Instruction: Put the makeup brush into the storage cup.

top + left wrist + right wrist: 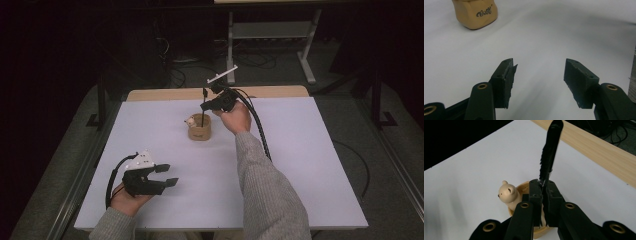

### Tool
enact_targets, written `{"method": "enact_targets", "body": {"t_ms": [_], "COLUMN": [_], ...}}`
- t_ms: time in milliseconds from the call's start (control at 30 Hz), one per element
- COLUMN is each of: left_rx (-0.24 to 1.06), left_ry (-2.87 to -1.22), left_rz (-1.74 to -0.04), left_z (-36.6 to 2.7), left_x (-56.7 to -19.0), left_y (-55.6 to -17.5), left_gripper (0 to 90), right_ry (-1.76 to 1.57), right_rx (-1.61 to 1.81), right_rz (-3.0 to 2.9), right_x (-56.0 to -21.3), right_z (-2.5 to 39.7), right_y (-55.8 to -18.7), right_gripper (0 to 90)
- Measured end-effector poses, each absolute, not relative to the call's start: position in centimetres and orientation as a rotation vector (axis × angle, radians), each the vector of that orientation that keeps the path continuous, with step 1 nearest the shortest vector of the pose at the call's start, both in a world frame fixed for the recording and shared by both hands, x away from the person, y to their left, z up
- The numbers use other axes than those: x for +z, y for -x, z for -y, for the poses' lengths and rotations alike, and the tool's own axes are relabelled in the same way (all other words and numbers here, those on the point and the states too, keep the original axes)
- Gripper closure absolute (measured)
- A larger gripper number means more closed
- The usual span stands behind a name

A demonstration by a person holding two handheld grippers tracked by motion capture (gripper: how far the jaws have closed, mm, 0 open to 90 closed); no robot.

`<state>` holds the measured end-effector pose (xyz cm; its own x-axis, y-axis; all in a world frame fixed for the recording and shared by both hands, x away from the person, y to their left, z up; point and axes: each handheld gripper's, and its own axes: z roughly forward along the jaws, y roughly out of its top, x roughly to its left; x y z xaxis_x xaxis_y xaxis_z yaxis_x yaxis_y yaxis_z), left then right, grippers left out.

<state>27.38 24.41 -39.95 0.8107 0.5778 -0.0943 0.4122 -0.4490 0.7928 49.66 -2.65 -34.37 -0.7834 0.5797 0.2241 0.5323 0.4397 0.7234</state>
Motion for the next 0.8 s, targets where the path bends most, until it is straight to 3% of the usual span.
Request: {"method": "enact_targets", "body": {"t_ms": [600,800], "left_rx": [0.237,0.233], "left_ry": [-2.097,-2.105], "left_rz": [-0.734,-0.724], "left_z": [-24.5,-24.5], "left_x": [-40.0,-40.0], "left_y": [-27.5,-27.5], "left_gripper": [40.3,40.1], "right_ry": [-1.021,-1.036], "right_rx": [1.235,1.202], "right_rz": [-2.638,-2.633], "right_x": [-36.3,-36.1], "right_z": [1.9,1.6], "right_y": [-49.9,-49.7], "right_gripper": [83.1,75.9]}}
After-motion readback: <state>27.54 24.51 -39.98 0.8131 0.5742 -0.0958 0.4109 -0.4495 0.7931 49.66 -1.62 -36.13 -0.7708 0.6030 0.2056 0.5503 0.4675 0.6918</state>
